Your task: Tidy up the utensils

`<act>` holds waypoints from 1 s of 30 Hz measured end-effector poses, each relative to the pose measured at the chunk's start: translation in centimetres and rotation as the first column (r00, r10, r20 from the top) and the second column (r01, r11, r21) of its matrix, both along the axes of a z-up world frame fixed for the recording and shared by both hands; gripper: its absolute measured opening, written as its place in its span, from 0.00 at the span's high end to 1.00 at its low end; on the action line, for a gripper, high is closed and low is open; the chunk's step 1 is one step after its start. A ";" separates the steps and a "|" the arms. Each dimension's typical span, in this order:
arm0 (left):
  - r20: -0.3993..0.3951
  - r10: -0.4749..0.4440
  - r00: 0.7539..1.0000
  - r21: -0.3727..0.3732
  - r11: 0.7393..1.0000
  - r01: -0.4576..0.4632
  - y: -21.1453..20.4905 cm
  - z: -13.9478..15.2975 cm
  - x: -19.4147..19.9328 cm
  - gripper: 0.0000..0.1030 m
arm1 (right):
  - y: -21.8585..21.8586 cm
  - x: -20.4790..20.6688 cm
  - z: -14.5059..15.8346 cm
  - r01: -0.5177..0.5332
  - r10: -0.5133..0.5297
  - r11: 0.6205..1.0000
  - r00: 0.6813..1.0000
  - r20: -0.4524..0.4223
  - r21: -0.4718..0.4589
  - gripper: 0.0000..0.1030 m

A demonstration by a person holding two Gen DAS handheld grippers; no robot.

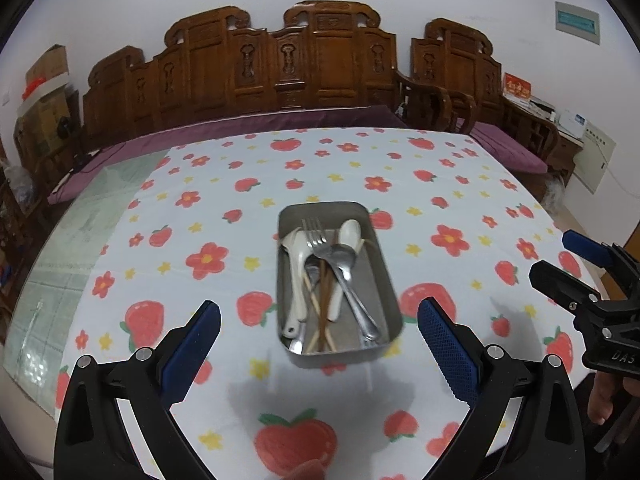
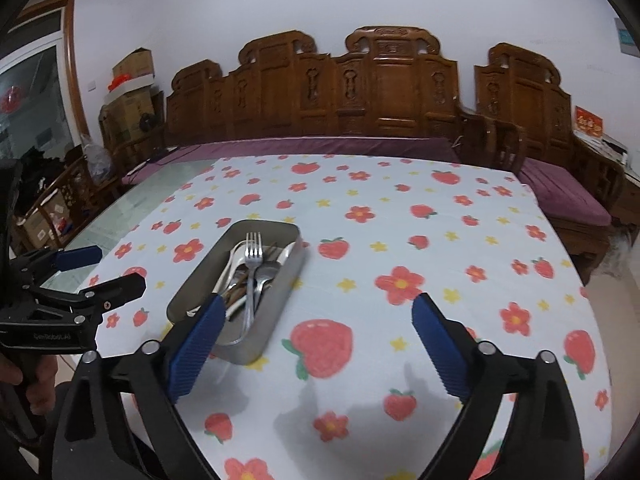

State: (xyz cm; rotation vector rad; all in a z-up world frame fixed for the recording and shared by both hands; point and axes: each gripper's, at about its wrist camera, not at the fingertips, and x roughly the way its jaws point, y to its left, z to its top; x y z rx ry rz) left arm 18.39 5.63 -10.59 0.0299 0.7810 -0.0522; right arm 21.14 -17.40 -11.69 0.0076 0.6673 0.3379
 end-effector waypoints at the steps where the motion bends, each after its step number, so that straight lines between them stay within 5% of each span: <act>1: 0.000 -0.002 1.000 -0.001 1.000 0.002 -0.4 0.1 -0.4 0.08 | -0.5 -0.4 0.1 0.009 -0.009 1.000 1.000 0.000 0.004 0.03; 14: 0.032 -0.036 0.999 -0.015 0.999 0.036 -4.3 1.3 -5.3 0.08 | -4.6 -5.9 1.4 0.088 -0.088 0.996 0.995 0.034 0.008 0.03; 30: 0.156 -0.035 0.987 -0.033 0.999 0.040 -5.7 7.4 -10.6 0.08 | -6.3 -11.4 6.8 0.116 -0.119 0.993 0.981 0.153 0.030 0.03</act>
